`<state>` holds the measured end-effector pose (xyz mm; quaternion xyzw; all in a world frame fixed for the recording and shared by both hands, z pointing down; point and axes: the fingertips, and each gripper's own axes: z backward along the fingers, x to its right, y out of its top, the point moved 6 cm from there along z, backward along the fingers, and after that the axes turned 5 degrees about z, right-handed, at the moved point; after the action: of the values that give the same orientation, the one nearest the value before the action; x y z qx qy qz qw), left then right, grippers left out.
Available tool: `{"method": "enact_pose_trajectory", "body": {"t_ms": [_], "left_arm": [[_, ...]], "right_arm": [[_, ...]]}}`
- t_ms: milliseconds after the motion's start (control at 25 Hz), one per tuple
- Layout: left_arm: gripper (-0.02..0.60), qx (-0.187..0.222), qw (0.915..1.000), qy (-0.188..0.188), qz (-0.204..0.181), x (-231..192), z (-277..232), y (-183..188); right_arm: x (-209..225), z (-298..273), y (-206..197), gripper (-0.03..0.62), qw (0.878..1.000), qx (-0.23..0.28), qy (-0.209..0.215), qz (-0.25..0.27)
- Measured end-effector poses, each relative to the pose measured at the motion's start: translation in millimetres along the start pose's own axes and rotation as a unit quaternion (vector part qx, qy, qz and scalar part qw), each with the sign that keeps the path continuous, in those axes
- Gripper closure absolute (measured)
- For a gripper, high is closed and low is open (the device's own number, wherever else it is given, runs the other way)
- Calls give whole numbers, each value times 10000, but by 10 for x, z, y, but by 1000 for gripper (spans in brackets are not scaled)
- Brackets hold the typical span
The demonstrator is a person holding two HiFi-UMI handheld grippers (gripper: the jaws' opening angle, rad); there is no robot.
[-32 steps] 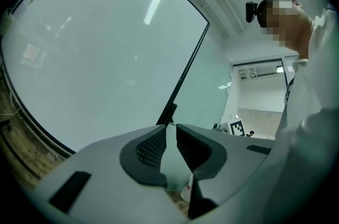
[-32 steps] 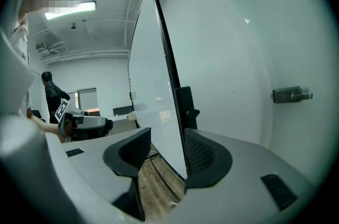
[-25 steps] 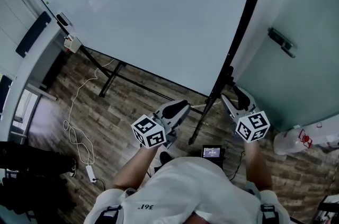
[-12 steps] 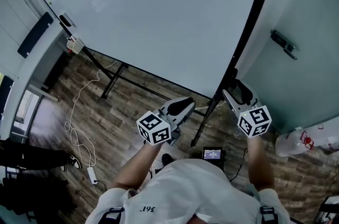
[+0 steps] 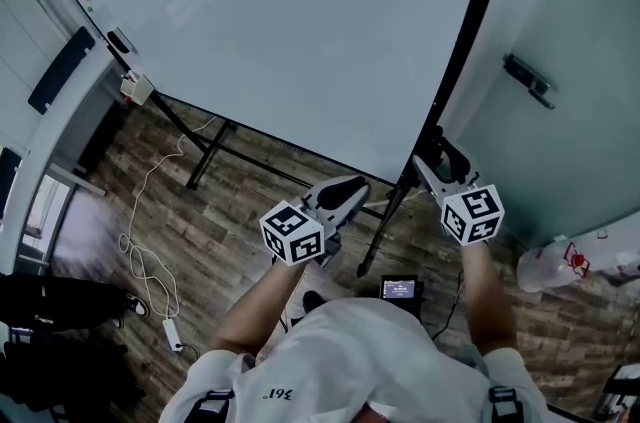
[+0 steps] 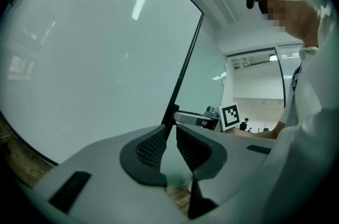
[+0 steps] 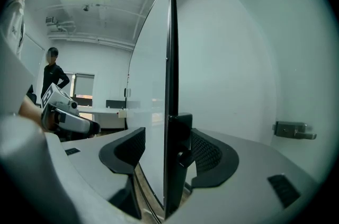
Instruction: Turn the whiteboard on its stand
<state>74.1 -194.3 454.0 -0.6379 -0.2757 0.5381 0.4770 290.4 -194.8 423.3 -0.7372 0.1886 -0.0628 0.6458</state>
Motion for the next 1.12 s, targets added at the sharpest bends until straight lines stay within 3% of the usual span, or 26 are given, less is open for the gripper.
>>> {"method": "enact_pose_trajectory", "body": {"t_ms": [520, 680, 1120], "left_arm": [[532, -14, 10000, -30, -47, -79, -149, 87], [532, -14, 10000, -22, -30, -81, -204, 92], [532, -63, 10000, -32, 6, -136, -350, 100]], "right_arm": [[108, -187, 17, 330, 9999, -127, 10, 48], [185, -158, 0, 405, 9999, -47, -94, -45], [279, -170, 6, 408, 9999, 44, 26, 152]]}}
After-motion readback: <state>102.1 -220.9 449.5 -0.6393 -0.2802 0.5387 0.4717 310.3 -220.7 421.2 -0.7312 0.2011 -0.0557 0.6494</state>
